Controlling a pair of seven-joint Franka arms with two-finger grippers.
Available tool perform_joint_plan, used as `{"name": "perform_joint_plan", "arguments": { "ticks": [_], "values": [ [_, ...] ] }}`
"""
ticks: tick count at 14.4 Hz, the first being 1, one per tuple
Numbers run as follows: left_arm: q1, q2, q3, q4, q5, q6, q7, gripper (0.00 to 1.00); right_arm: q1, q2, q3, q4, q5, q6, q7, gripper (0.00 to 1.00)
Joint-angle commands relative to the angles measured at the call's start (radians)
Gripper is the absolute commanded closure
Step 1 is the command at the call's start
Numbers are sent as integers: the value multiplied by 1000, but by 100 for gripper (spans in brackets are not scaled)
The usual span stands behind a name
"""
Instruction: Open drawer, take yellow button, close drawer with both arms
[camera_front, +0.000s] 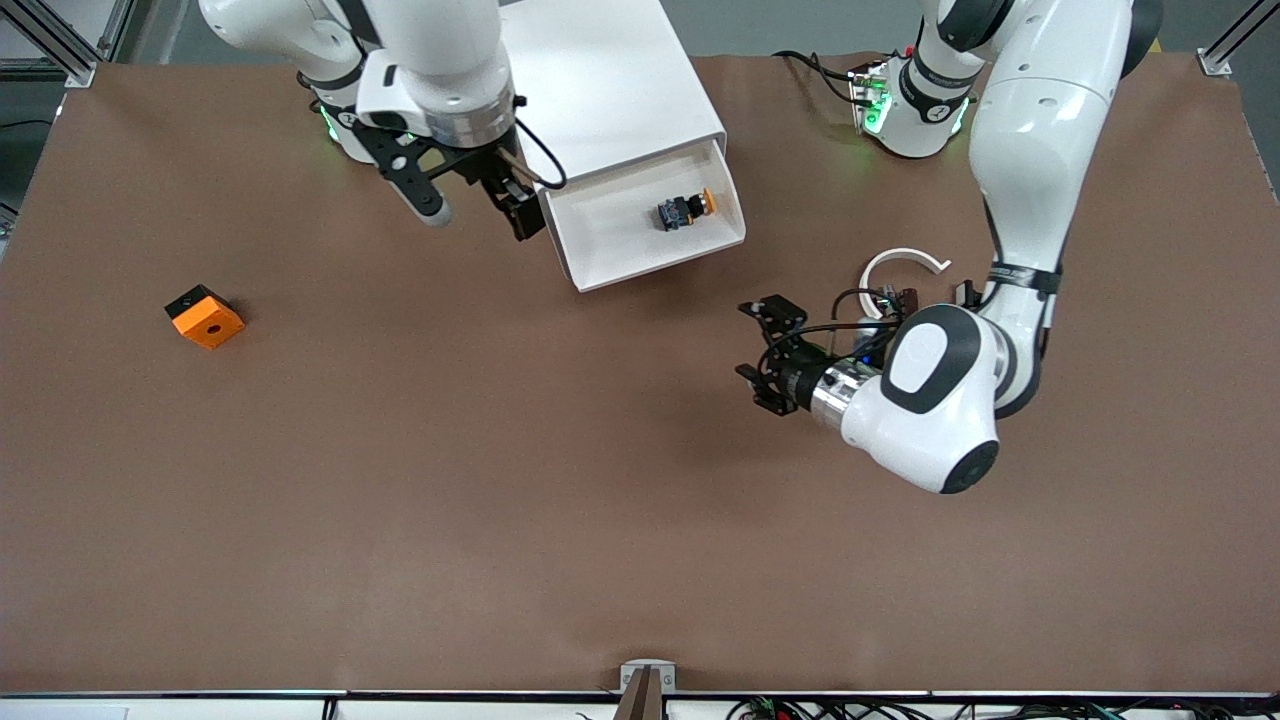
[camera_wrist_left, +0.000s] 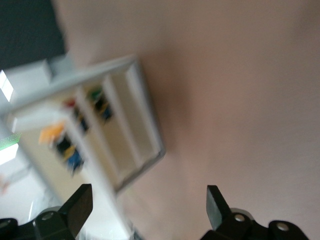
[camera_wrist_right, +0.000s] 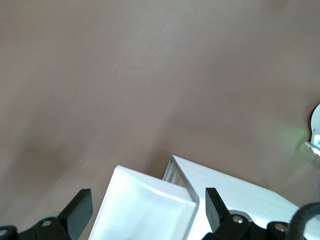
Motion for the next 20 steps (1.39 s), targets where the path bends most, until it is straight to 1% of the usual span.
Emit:
{"name": "perform_joint_plan", "arguments": {
  "ticks": [1, 3, 4, 6, 8, 10, 12, 15, 17, 20],
  "values": [
    [-5, -36, 2, -4, 142, -9, 205, 0, 37, 92, -12, 83, 44, 12, 127, 0],
    [14, -39, 7, -4, 154, -9, 247, 0, 57, 147, -12, 139, 78, 13, 203, 0],
    [9, -55, 10, -4, 186, -3, 270, 0, 69, 169, -12, 163, 82, 13, 233, 0],
    [-2, -92, 1, -4, 300, 11, 380, 0, 88, 209, -12, 196, 92, 28, 301, 0],
    [-4, -128, -2, -5, 360, 27, 550, 0, 114, 230, -12, 201, 93, 61, 350, 0],
    [2, -132, 1, -5, 400, 47, 784, 0, 134, 262, -10, 201, 108, 78, 375, 0],
    [5, -160, 10, -7, 410, 52, 1017, 0, 154, 302, -12, 203, 141, 85, 379, 0],
    [15, -190, 7, -14, 478, 55, 1364, 0, 164, 328, -10, 203, 144, 91, 376, 0],
    [15, -219, 4, -31, 527, 83, 1480, 0, 175, 344, -10, 203, 155, 104, 375, 0],
    [16, -230, 2, -39, 530, 86, 1544, 0, 181, 357, -10, 203, 185, 107, 372, 0]
  ]
}}
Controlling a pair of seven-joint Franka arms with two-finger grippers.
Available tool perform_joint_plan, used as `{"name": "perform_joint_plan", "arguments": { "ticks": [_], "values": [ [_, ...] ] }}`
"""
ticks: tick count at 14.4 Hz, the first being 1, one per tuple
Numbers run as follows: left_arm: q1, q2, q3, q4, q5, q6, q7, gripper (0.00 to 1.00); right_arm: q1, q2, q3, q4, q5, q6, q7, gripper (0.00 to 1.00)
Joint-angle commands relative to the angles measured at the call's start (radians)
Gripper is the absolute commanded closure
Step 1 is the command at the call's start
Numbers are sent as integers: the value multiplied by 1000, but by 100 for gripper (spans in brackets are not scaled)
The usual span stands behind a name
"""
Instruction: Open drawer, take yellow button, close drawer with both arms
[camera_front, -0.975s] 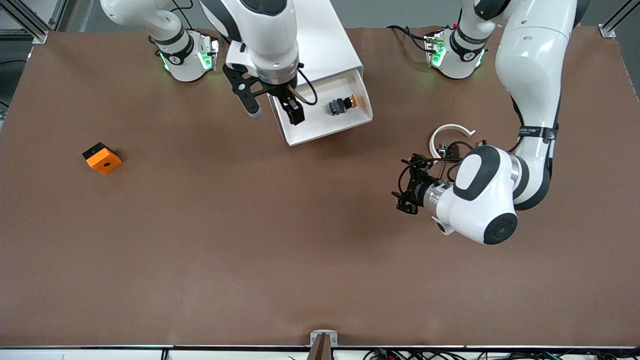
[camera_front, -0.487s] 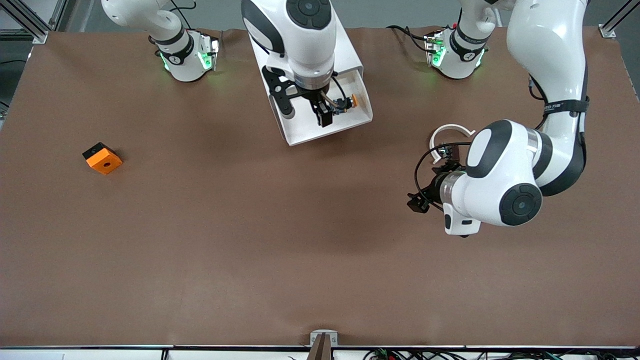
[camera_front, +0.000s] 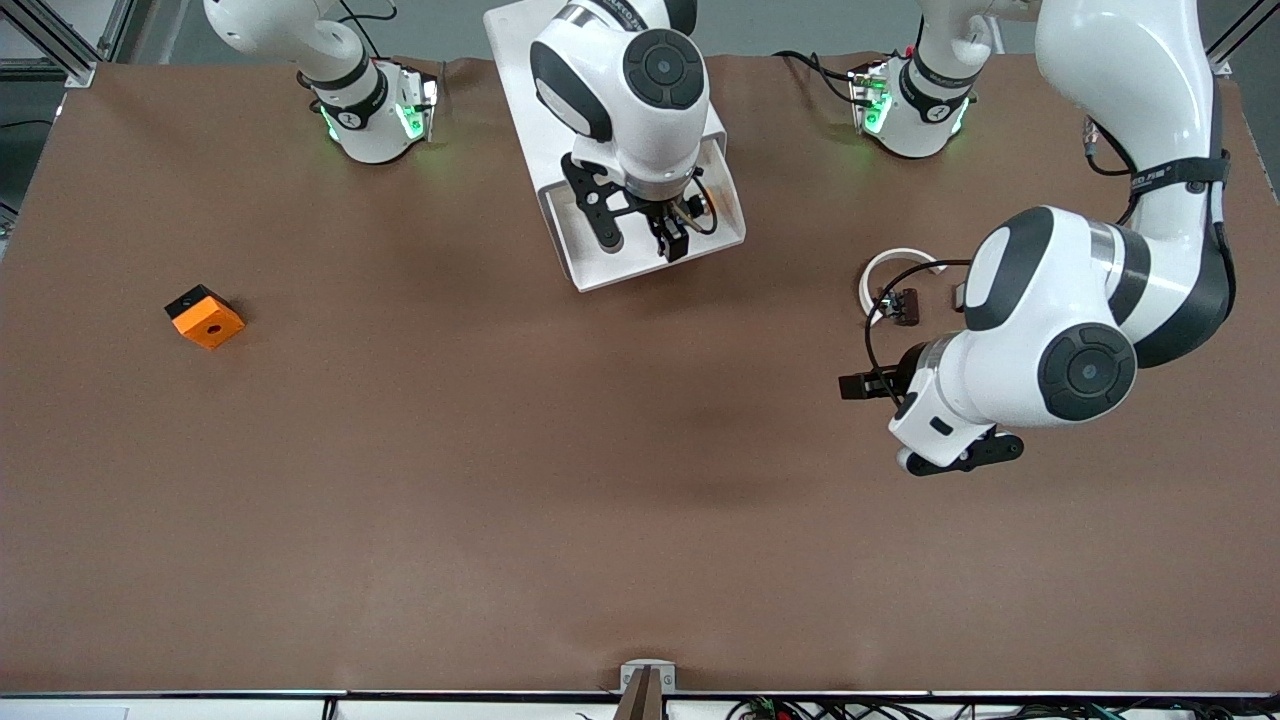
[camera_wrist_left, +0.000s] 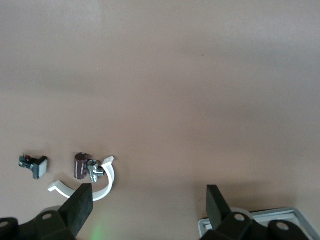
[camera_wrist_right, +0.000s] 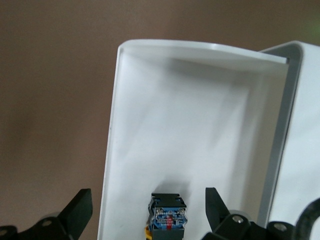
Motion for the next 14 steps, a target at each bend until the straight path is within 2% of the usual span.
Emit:
{"name": "perform_joint_plan", "arguments": {
  "ticks": [1, 7, 9, 14],
  "values": [
    [0, -41, -1, -46, 21, 25, 82, 0, 15, 26, -10, 32, 38, -2, 6, 0],
    [-6, -140, -2, -216, 33, 158, 105, 0, 55, 63, -10, 30, 48, 21, 6, 0],
    [-22, -146, -7, -231, 77, 162, 101, 0, 59, 72, -10, 30, 48, 22, 5, 0],
    [-63, -146, -17, -241, 80, 162, 18, 0, 73, 95, -10, 30, 56, 44, -1, 0]
  ]
}}
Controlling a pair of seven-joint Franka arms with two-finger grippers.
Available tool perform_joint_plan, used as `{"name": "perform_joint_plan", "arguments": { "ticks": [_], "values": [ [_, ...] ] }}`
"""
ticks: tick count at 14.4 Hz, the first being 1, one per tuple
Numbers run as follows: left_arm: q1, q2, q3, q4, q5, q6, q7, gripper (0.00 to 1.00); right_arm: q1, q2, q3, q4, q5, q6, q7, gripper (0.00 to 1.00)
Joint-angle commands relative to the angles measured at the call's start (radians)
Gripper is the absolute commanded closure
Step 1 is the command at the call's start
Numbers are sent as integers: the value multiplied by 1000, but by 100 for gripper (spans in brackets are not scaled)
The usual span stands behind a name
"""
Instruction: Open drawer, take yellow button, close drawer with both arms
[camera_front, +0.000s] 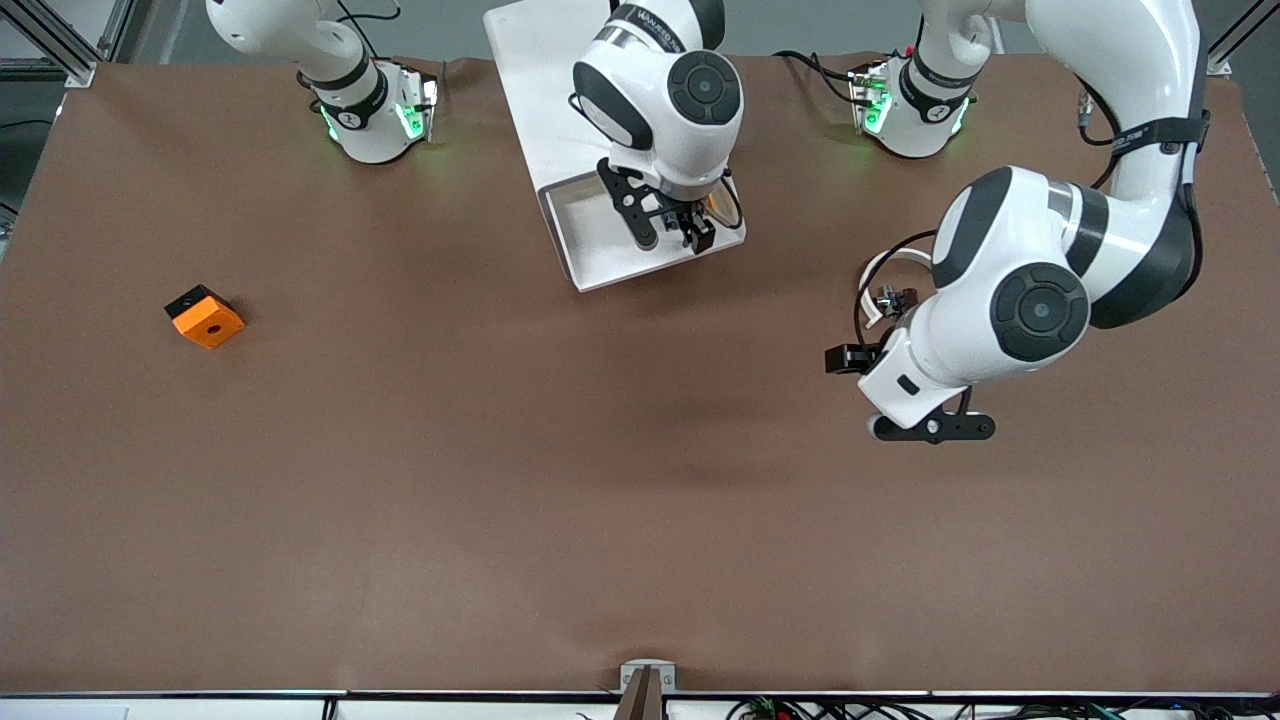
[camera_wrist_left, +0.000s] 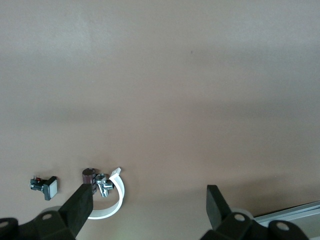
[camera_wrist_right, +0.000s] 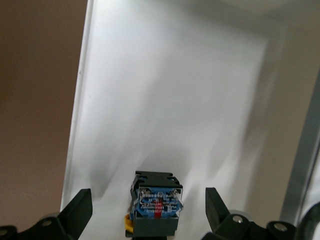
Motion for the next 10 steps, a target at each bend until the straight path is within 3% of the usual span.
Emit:
{"name": "perform_joint_plan", "arguments": {
  "ticks": [1, 4, 5, 10],
  "values": [
    [-29, -28, -7, -43, 26, 25, -74, 0, 15, 23, -8, 30, 20, 0, -10, 10],
    [-35, -26, -7, -57, 53, 25, -113, 0, 15, 23, -8, 30, 22, 2, -19, 73],
    [-35, -25, -10, -57, 52, 24, -133, 0, 14, 23, -8, 30, 22, 2, -19, 99],
    [-47, -13, -41, -57, 32, 30, -251, 0, 0, 14, -7, 48, 28, 0, -24, 100]
  ]
}}
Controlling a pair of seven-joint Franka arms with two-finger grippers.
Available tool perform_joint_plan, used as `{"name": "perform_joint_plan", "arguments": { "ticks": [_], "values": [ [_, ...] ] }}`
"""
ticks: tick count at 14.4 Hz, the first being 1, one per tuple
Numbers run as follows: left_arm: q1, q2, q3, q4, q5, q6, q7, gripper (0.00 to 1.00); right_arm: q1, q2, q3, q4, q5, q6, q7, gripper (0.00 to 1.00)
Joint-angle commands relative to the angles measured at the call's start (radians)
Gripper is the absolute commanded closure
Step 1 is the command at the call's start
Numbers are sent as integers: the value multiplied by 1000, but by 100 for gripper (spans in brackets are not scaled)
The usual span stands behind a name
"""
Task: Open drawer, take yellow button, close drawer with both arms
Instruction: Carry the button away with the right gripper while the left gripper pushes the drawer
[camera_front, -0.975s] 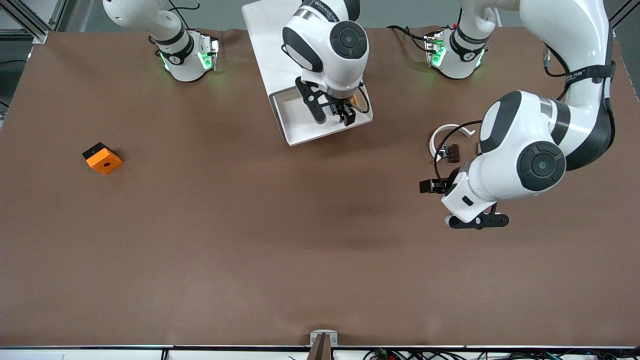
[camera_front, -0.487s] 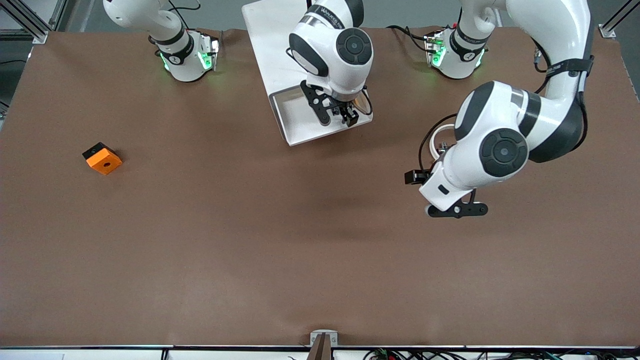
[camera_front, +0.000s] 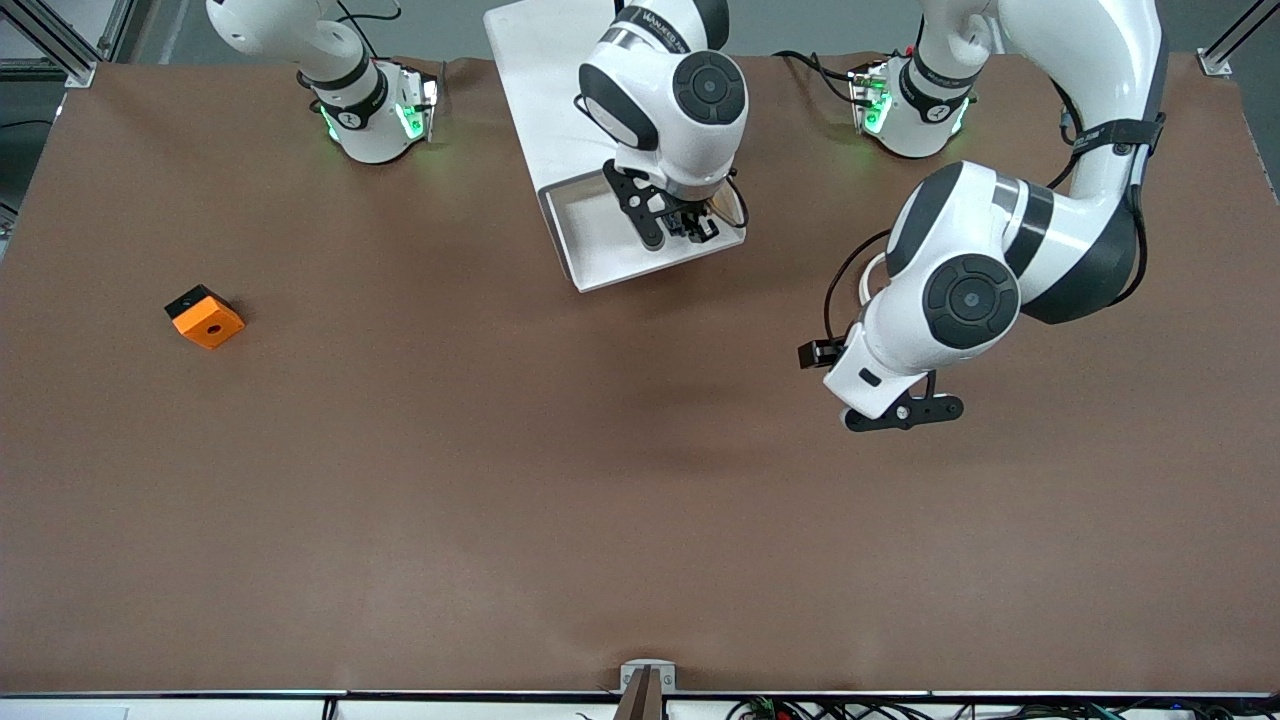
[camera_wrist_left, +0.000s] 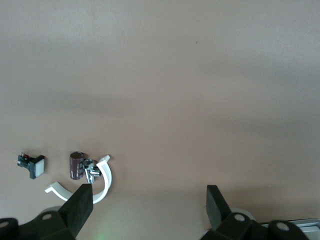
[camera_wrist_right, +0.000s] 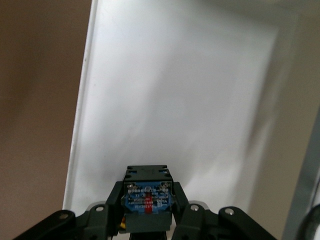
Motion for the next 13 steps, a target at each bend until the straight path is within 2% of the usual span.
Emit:
{"name": "perform_joint_plan", "arguments": {
  "ticks": [1, 5, 9, 12, 13],
  "values": [
    [-6, -3, -23, -26, -33, 35, -139, 0, -15, 5, -5, 56, 26, -12, -15, 100],
    [-71, -3, -32, -94, -43, 130, -222, 0, -61, -2, -3, 108, 26, -22, -80, 100],
    [-69, -91, -84, -311, -56, 412, -225, 0, -130, -50, -6, 108, 25, -82, -321, 100],
    [-66, -121, -122, -337, -56, 433, -226, 0, -213, -105, -17, 107, 15, -134, -566, 100],
    [-60, -149, -124, -375, -56, 443, -222, 0, -248, -132, -20, 101, 12, -151, -681, 100]
  ]
}}
